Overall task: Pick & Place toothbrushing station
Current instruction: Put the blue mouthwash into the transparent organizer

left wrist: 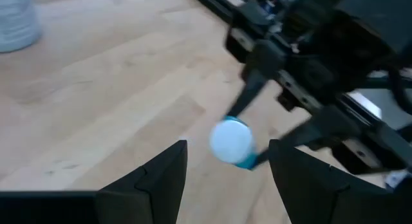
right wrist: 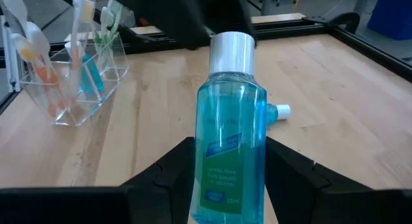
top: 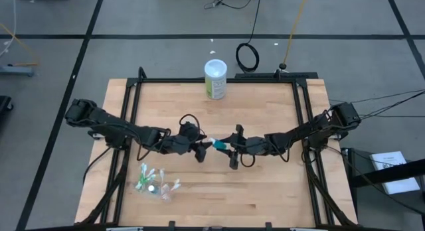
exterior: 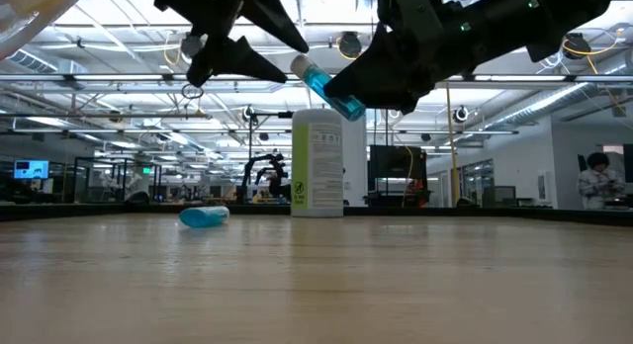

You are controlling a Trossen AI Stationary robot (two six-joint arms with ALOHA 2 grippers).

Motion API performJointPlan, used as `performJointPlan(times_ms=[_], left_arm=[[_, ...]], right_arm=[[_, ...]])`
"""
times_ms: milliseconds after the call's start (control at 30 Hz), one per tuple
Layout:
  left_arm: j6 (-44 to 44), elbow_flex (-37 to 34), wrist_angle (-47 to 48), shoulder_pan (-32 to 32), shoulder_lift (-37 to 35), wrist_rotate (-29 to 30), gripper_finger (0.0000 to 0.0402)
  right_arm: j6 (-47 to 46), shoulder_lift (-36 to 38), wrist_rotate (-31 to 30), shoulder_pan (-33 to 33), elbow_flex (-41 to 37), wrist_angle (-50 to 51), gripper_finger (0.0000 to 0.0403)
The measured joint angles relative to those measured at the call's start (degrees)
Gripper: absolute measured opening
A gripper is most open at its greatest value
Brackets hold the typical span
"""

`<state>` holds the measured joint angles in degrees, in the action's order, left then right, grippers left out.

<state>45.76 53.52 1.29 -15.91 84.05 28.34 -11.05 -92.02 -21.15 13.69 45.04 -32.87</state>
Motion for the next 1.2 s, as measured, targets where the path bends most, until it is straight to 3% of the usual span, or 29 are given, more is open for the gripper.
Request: performJointPlan(times_ms=[200, 500, 767, 1200], left_arm=[[0.8, 0.0, 0.0, 1.6, 0.0, -0.5, 0.0225], [-2.8, 0.0, -10.6, 2.7, 6.1, -10.7, 0.0225], [-3.3, 0.0, -5.2, 4.2, 3.3, -11.4, 0.0225], [-2.1, 0.0, -3.9, 4.7, 1.5, -16.3, 0.0225]], right_arm=[[0.0, 0.0, 0.0, 0.0, 0.0, -0.2, 0.0149], [1.5, 0.0, 0.2, 0.0, 0.1, -1.3, 0.0147], [1.3, 0.0, 0.0, 0.4, 0.1, 1.1, 0.0146], [2.3, 0.0, -0.1, 0.3, 0.1, 1.5, 0.0146]])
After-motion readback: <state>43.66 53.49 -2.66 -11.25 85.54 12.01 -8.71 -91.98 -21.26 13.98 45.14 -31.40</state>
